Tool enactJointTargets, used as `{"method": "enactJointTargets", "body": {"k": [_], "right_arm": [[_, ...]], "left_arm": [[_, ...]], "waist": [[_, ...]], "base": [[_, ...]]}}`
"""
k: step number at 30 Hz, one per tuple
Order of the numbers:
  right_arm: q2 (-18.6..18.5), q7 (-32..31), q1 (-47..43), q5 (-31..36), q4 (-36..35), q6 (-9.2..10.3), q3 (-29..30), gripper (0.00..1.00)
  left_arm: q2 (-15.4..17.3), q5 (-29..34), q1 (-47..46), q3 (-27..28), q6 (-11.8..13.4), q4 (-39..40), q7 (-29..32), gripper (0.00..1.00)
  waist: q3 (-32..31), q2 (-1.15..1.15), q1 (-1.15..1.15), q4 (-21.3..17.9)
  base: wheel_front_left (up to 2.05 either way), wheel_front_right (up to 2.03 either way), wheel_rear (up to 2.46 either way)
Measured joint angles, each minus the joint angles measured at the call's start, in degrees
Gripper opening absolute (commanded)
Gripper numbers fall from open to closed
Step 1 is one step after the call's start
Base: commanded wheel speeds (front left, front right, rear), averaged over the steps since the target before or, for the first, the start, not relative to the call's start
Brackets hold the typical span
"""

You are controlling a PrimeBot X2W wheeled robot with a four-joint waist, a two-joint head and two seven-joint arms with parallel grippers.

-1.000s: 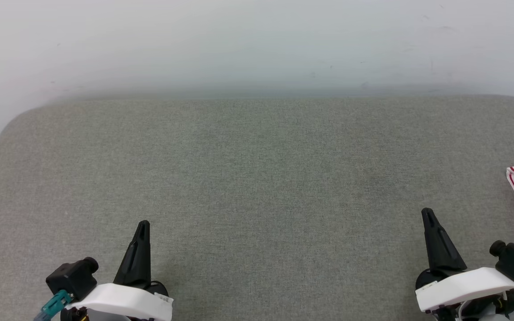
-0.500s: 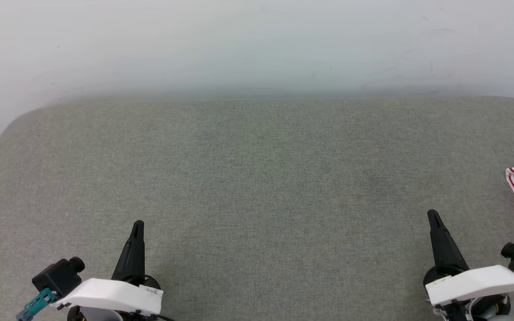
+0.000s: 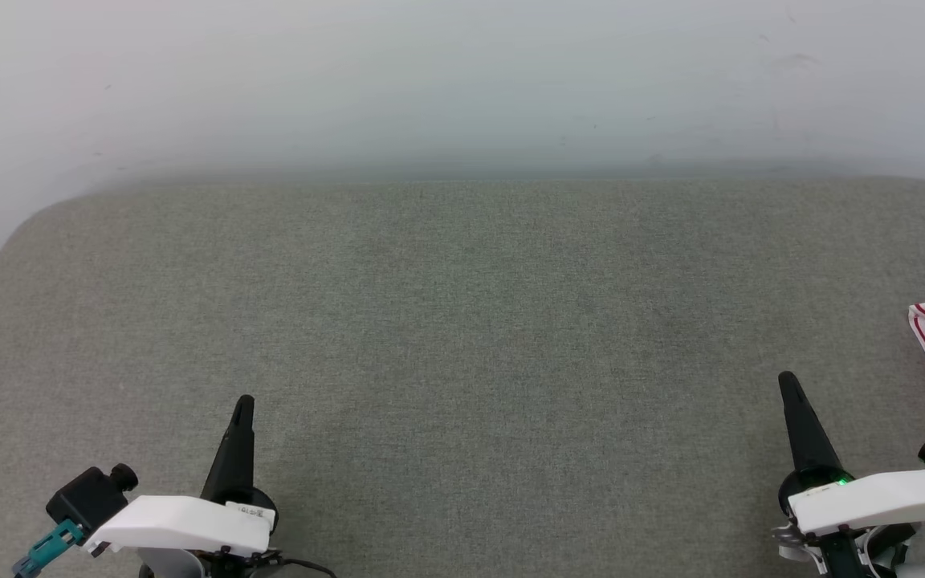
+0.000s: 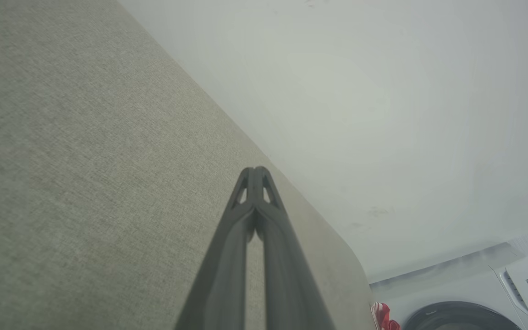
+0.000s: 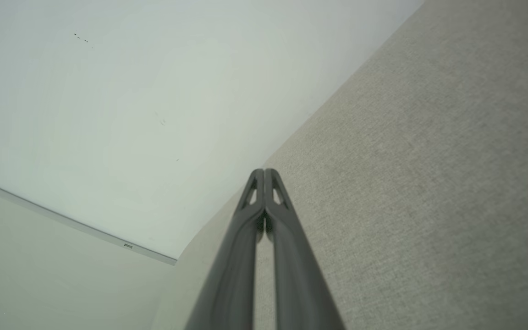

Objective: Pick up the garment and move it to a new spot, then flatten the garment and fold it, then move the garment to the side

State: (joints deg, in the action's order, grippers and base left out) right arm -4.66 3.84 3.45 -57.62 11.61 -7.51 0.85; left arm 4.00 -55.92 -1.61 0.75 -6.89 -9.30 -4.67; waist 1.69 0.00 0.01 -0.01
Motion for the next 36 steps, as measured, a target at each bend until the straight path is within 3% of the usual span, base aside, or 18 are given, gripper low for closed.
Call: {"method": "enactJointTargets", "body": {"k": [36], "right_arm": [[0.31, -5.31, 1.21, -19.91, 1.33, 0.01, 2.41, 0.0]], "left_arm": [[0.13, -21.18, -2.28, 2.16, -0.2, -2.57, 5.52, 0.0]], "waist": [[-0.73, 0.0, 0.0, 0.01]], "base": [[0.0, 0.0, 0.0]]}}
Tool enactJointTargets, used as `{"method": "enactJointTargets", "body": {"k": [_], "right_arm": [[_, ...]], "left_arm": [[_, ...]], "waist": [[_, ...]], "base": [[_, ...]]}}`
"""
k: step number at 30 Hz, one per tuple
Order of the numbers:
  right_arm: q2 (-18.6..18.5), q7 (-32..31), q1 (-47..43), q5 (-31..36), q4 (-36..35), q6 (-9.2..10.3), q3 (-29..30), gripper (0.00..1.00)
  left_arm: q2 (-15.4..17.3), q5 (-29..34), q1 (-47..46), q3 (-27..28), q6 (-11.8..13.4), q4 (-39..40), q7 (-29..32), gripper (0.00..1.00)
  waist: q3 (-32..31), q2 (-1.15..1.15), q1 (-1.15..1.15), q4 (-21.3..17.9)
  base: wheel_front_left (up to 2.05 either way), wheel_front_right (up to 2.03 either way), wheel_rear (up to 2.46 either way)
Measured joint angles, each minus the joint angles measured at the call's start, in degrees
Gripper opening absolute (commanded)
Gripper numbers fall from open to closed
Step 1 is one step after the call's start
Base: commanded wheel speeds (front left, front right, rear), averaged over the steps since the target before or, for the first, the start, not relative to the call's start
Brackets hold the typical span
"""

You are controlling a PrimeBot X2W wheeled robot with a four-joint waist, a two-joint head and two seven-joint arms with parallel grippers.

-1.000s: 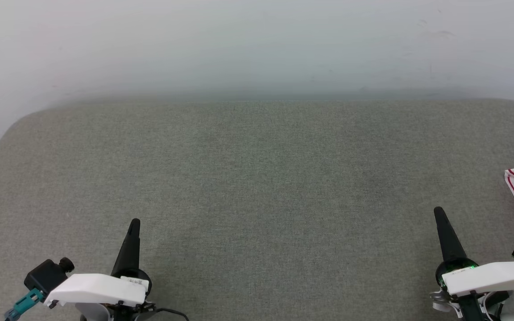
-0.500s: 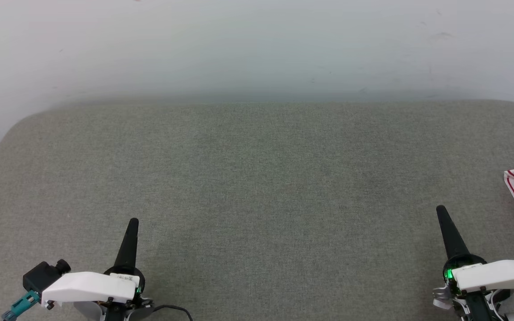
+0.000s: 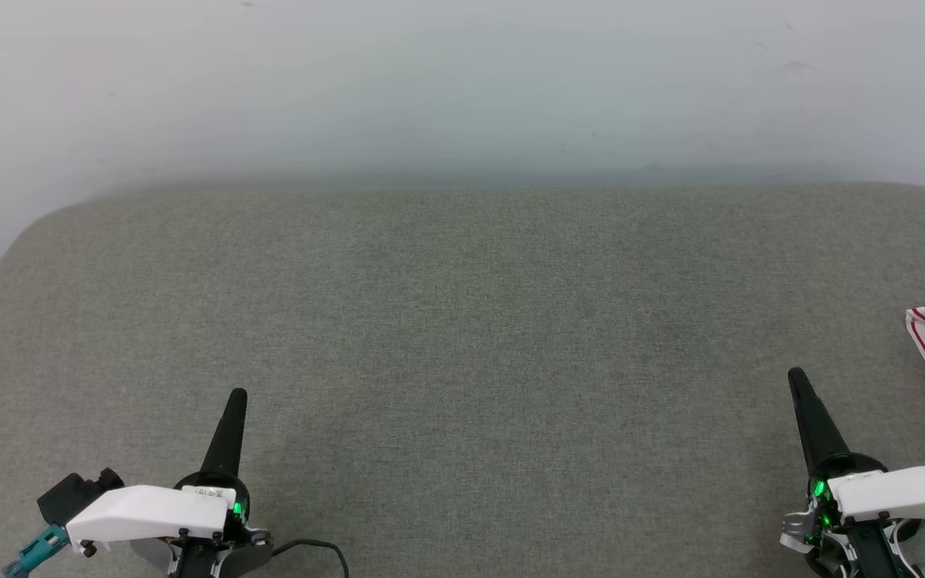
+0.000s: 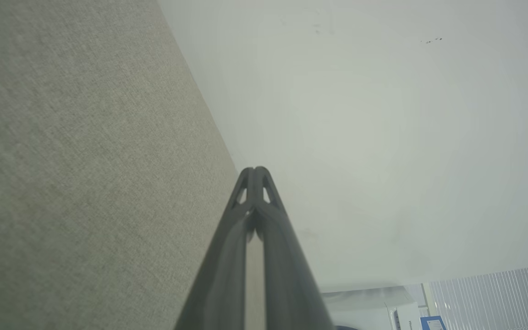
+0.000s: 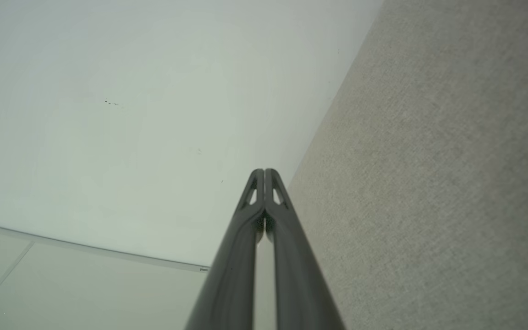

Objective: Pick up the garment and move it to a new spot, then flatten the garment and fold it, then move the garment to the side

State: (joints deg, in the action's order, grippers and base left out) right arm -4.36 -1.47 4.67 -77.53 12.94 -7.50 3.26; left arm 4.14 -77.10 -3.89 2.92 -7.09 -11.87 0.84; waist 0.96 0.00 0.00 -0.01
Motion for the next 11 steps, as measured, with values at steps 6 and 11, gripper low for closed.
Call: {"method": "enactJointTargets", "body": {"k": [6, 11], "right_arm": [[0.12, -0.67, 0.07, -2.76, 0.16, 0.0, 0.36, 0.0], [0.21, -1.3, 0.14, -4.94, 0.27, 0.0, 0.71, 0.0]], "left_arm": [[-0.01, -2.92, -0.25, 0.44, -0.05, -0.42, 0.67, 0.0], [-0.02, -5.17, -0.57, 0.76, -0.07, -0.71, 1.37, 0.0]], "waist": [[-0.12, 0.0, 0.0, 0.0], [-0.22, 0.0, 0.0, 0.0]], "base": [[0.0, 0.0, 0.0], [0.0, 0.0, 0.0]]}}
